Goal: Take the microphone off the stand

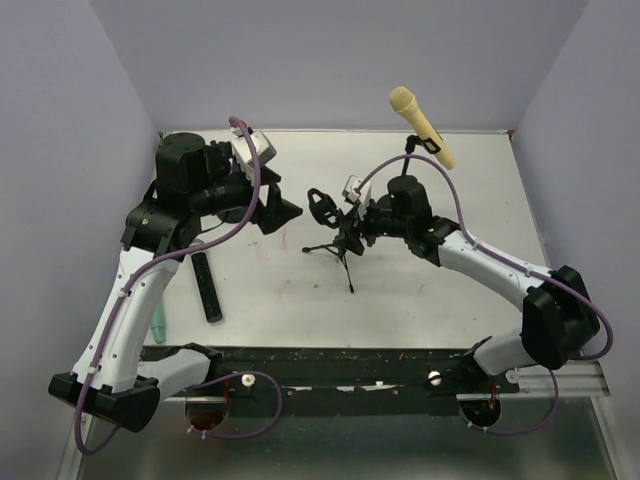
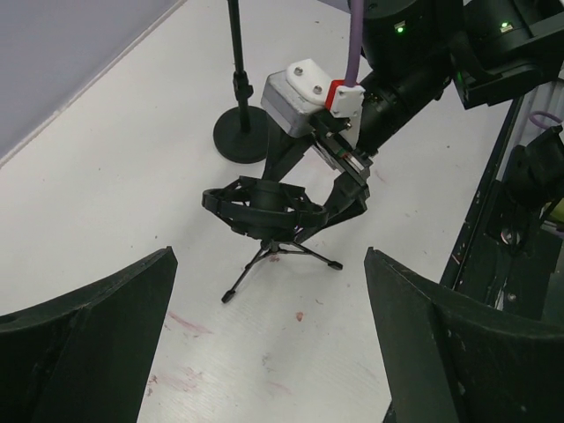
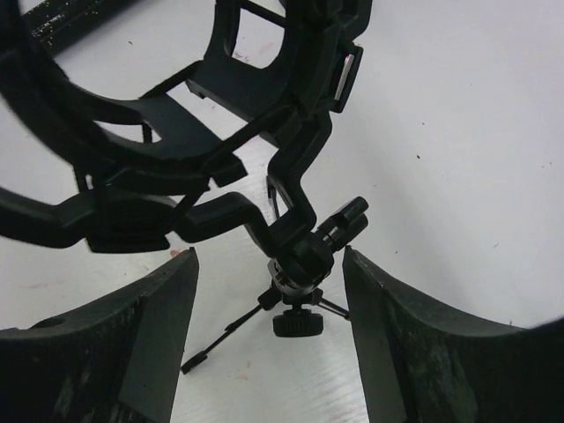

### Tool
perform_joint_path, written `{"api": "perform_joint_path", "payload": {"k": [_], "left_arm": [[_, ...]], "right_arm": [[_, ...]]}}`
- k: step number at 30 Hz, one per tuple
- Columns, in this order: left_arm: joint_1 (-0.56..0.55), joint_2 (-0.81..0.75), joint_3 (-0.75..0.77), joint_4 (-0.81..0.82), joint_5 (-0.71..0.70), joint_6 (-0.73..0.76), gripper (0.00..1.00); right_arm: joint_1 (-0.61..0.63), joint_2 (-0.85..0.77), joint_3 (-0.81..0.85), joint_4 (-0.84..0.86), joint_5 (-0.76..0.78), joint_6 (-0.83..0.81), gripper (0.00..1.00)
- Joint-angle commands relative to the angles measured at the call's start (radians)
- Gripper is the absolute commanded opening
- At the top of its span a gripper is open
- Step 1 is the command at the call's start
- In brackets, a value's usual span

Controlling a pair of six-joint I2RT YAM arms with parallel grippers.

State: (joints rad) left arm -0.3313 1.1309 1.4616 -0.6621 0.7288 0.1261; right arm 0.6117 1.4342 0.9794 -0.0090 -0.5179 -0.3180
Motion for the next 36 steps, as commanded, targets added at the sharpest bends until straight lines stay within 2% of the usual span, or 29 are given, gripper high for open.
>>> {"api": "perform_joint_path", "payload": {"k": [1, 4, 7, 14, 15, 16, 24, 33, 34, 36], "left_arm": [[-0.003, -0.054, -0.026, -0.002, -0.023, 0.053, 0.95], [-0.003, -0.063, -0.033, -0.011, -0.034, 0.072, 0.95], [-0.002, -0.069, -0.026, -0.004, -0.031, 0.052, 0.95], [0.015, -0.076, -0.018, 0.012, -0.012, 0.017, 0.95], [0.023, -0.079, -0.020, 0.016, -0.009, 0.006, 0.95], [0.032, -0.085, -0.017, 0.019, -0.003, -0.002, 0.95], [0.184, -0.131, -0.066, 0.081, 0.041, -0.114, 0.95], [0.255, -0.192, -0.066, 0.024, 0.052, -0.066, 0.94], [0.264, -0.197, -0.064, 0.022, 0.050, -0.068, 0.94], [0.282, -0.204, -0.069, 0.022, 0.050, -0.075, 0.94]], "right_arm": [[-0.006, 0.049, 0.044, 0.084, -0.024, 0.006, 0.73], [-0.007, 0.058, 0.038, 0.099, -0.002, 0.008, 0.68], [-0.020, 0.058, 0.033, 0.113, 0.002, 0.013, 0.57], [-0.027, 0.135, 0.050, 0.219, 0.016, 0.083, 0.08], [-0.027, 0.152, 0.070, 0.239, 0.016, 0.109, 0.03], [-0.026, 0.179, 0.090, 0.259, 0.015, 0.131, 0.01], [-0.015, 0.445, 0.362, 0.440, 0.130, 0.306, 0.01], [0.026, 0.732, 0.680, 0.489, 0.278, 0.293, 0.01], [0.026, 0.752, 0.697, 0.485, 0.294, 0.293, 0.03], [0.026, 0.769, 0.717, 0.469, 0.302, 0.287, 0.20]]}}
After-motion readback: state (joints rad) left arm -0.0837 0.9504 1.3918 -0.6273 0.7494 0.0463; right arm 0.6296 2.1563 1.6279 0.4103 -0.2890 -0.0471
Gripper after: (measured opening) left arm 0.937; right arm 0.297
